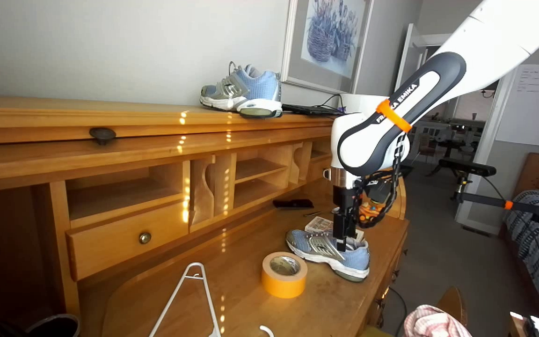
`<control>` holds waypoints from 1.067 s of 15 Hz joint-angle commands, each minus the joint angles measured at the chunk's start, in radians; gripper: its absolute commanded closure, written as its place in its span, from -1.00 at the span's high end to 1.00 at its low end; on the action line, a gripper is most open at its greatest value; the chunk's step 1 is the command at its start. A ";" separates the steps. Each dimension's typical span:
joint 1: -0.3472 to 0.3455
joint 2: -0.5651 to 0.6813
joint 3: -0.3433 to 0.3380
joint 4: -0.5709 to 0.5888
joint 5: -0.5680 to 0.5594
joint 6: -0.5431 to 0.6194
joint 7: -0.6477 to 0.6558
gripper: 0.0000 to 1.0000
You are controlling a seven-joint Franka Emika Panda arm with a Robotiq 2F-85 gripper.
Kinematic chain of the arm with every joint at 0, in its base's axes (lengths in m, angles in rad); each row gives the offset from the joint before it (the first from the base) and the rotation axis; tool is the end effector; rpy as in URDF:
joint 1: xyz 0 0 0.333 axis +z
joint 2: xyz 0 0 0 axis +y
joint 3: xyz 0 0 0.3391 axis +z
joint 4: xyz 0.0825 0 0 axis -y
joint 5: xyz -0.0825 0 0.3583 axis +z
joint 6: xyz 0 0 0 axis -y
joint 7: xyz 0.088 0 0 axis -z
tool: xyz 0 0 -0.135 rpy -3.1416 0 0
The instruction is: Move the right sneaker closer to the left one
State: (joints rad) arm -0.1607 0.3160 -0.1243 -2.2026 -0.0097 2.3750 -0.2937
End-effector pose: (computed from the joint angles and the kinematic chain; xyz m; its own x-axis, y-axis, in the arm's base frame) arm 0.5064 -0.1490 0.2419 0.9888 0.0192 -0.1478 0.0196 -0.9998 0.0015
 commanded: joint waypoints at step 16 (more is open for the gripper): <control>-0.003 -0.017 0.042 -0.127 0.042 0.209 0.077 0.50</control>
State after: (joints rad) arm -0.1609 0.3249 -0.0954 -2.2846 0.0103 2.5675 -0.2473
